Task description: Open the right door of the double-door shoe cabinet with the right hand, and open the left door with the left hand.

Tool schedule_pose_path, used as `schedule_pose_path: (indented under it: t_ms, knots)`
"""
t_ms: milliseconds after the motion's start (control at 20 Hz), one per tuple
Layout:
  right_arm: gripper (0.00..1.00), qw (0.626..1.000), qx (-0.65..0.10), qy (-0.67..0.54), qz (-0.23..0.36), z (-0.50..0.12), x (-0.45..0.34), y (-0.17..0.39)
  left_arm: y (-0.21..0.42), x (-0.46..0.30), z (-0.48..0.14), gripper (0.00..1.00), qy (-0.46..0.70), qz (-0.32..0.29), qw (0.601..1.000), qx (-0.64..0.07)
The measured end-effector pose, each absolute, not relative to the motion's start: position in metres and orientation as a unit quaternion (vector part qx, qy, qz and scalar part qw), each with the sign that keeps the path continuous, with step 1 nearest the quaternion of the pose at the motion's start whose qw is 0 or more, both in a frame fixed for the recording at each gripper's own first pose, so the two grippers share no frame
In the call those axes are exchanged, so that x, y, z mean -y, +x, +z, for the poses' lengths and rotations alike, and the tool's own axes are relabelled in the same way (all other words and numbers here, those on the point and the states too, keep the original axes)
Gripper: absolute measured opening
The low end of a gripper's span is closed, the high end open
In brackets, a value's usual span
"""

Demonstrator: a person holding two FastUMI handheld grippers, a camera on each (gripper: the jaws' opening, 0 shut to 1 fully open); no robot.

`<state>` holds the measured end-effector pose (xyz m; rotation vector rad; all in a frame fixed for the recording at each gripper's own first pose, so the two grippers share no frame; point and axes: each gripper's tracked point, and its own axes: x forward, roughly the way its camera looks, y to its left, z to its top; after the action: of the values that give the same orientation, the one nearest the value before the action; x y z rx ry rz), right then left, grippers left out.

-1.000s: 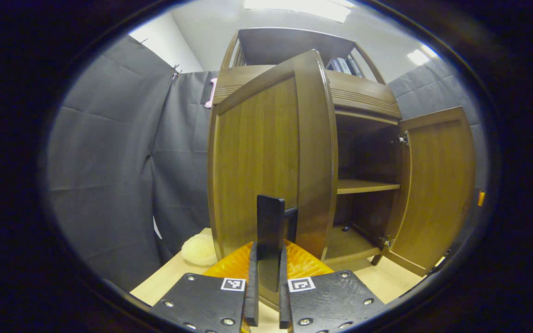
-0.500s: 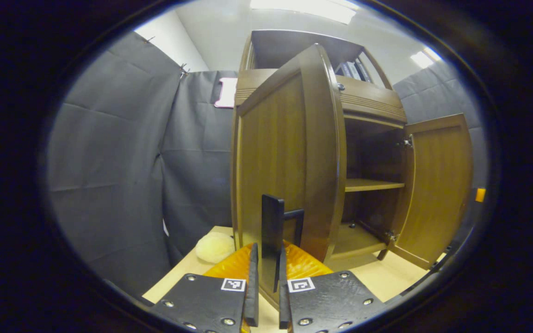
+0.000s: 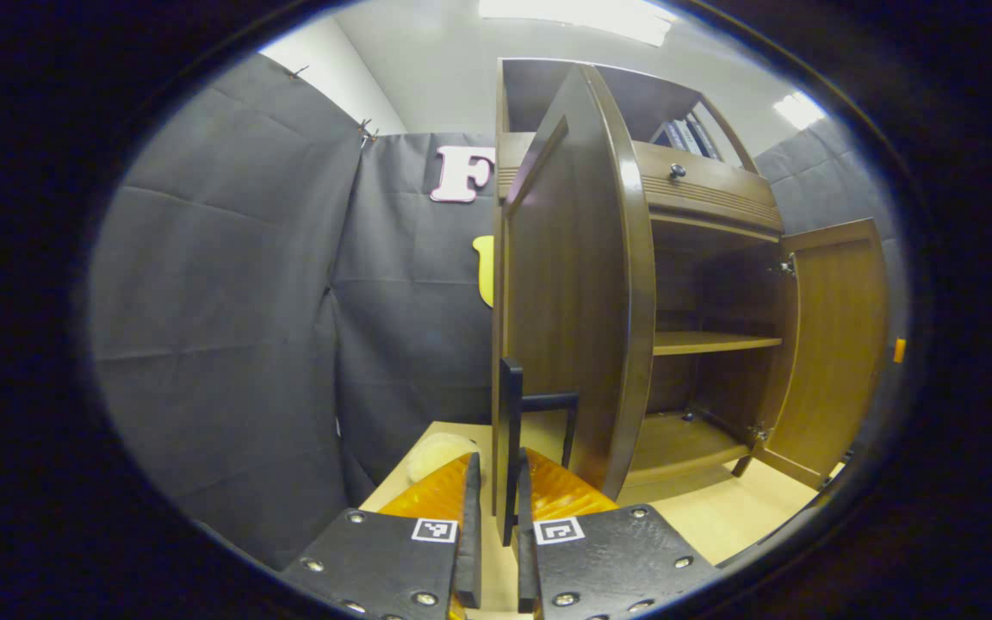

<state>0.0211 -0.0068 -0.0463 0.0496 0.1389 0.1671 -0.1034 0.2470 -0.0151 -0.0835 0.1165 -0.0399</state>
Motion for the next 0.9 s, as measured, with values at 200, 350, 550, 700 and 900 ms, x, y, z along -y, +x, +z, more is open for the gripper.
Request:
schedule_pose_path:
  t_ms: [200,350,550,700,900]
  knots:
    - [0.96,0.994,-0.067,0.021,0.088,-0.043,-0.015,0.025,-0.108,-0.272,-0.016,0.18,-0.045,-0.016,0.997,-0.06]
    - [0.96,0.994,-0.063,0.014,0.087,-0.037,-0.026,0.023,-0.11,-0.279,-0.018,0.17,-0.04,-0.029,0.997,-0.06]
    - [0.96,0.994,-0.061,0.021,0.087,-0.035,-0.035,0.021,-0.123,-0.296,-0.015,0.18,-0.035,-0.019,0.997,-0.059]
    - [0.96,0.993,-0.064,0.026,0.092,-0.033,-0.032,0.02,-0.148,-0.317,-0.007,0.18,-0.036,0.018,0.998,-0.052]
    - [0.92,0.993,-0.061,0.026,0.095,-0.024,-0.025,0.019,-0.184,-0.326,0.01,0.17,-0.065,0.037,0.996,-0.052]
